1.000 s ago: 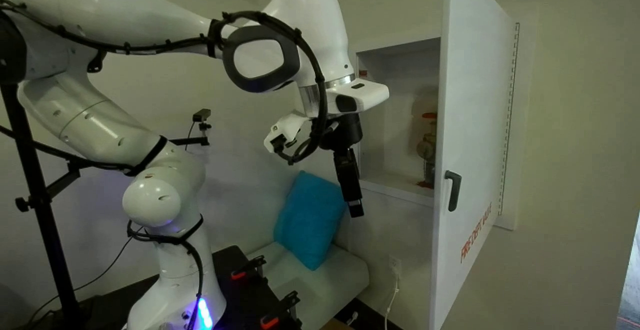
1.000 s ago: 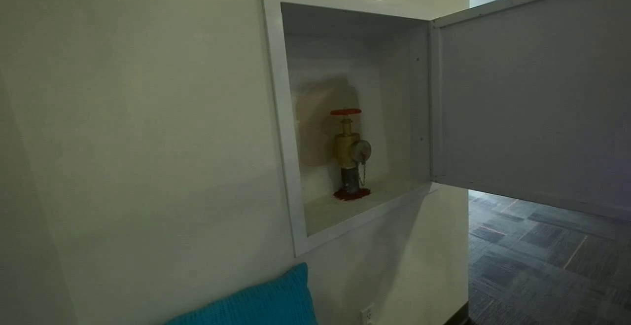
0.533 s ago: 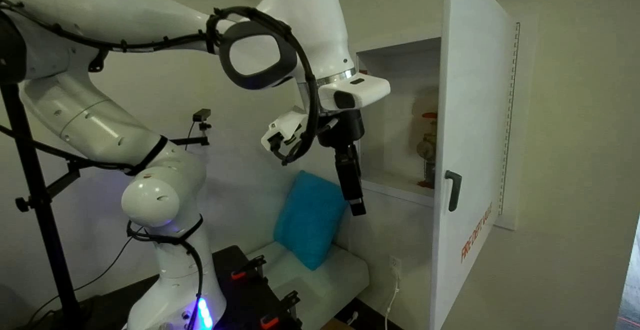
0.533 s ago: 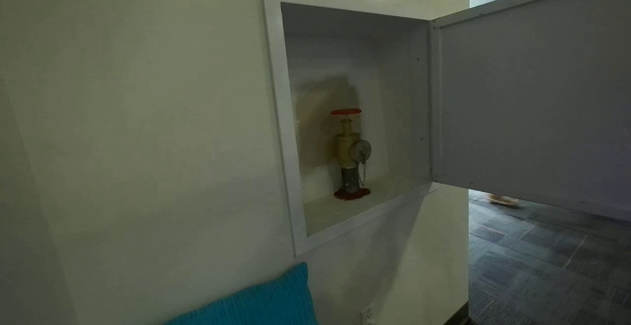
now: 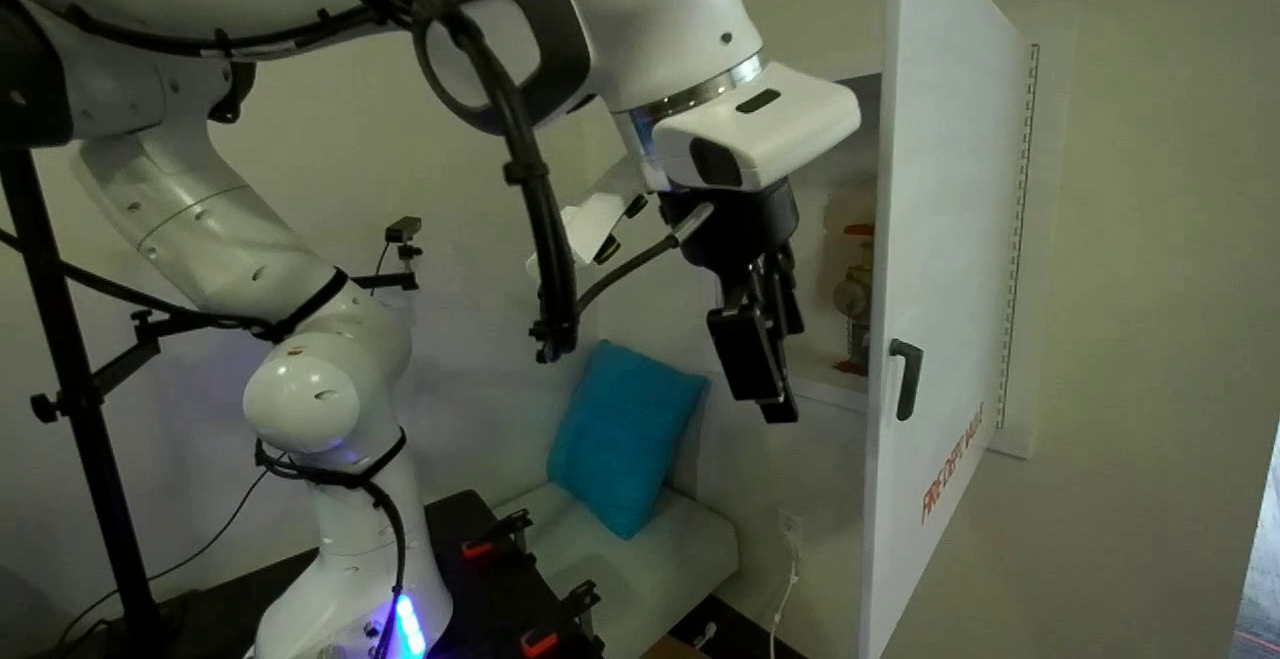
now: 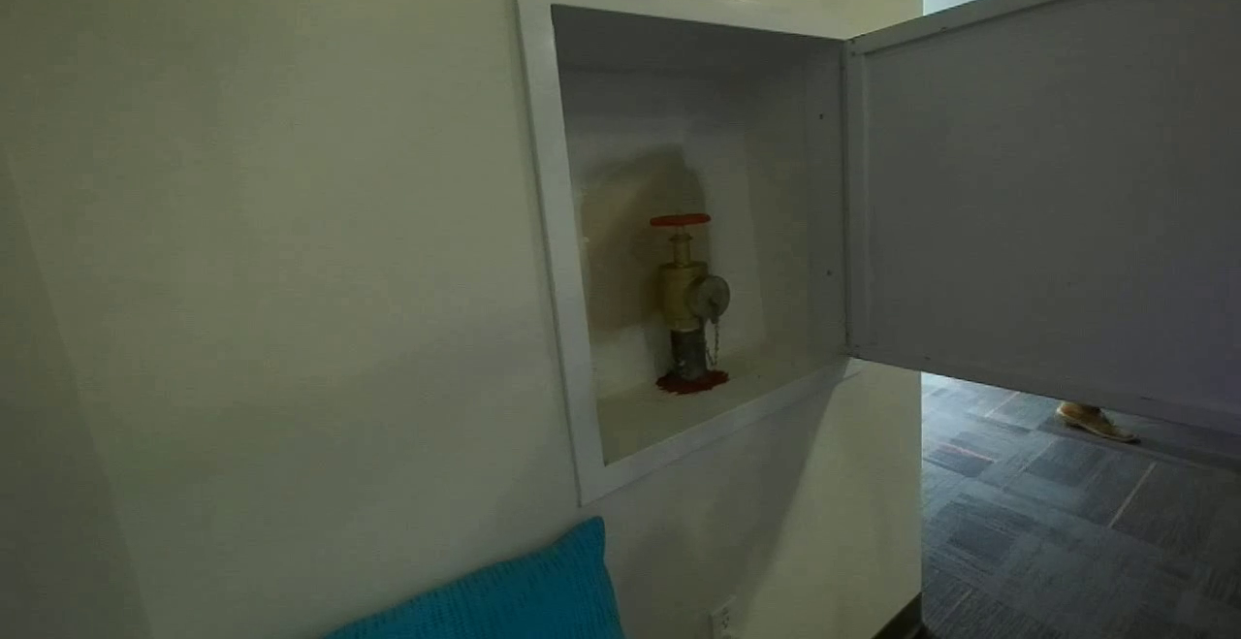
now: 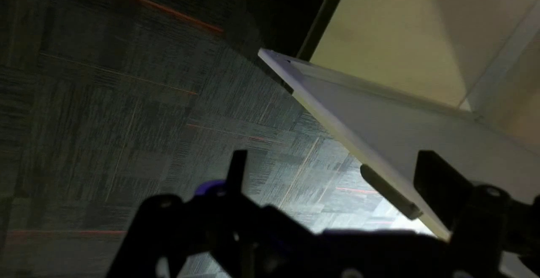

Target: Close the fire department valve door

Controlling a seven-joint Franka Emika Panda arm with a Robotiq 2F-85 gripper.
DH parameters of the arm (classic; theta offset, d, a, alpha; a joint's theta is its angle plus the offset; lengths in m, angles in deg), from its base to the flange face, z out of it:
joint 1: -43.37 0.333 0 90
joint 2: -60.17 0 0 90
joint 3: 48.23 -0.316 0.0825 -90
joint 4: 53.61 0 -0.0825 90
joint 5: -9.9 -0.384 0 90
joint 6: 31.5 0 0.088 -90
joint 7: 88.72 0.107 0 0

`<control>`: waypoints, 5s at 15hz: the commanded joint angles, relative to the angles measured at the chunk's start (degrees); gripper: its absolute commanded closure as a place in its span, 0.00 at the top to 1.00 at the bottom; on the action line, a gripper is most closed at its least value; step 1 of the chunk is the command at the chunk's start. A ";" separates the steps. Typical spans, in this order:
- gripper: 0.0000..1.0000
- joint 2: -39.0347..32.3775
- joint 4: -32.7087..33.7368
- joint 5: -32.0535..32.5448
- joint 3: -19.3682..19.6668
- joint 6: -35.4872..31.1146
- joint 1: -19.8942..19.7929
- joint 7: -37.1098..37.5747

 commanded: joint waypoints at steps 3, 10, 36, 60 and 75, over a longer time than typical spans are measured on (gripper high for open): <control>1.00 -9.42 12.68 -15.21 8.28 4.14 6.54 -2.07; 0.87 -16.77 24.03 -29.71 19.33 13.84 13.52 -4.22; 0.00 -58.04 53.38 -64.02 6.49 53.97 -16.61 -12.37; 0.00 -46.66 42.91 -33.74 -23.38 67.08 -22.73 -30.08; 0.01 -26.57 12.06 -34.81 -19.67 36.11 -1.97 -40.36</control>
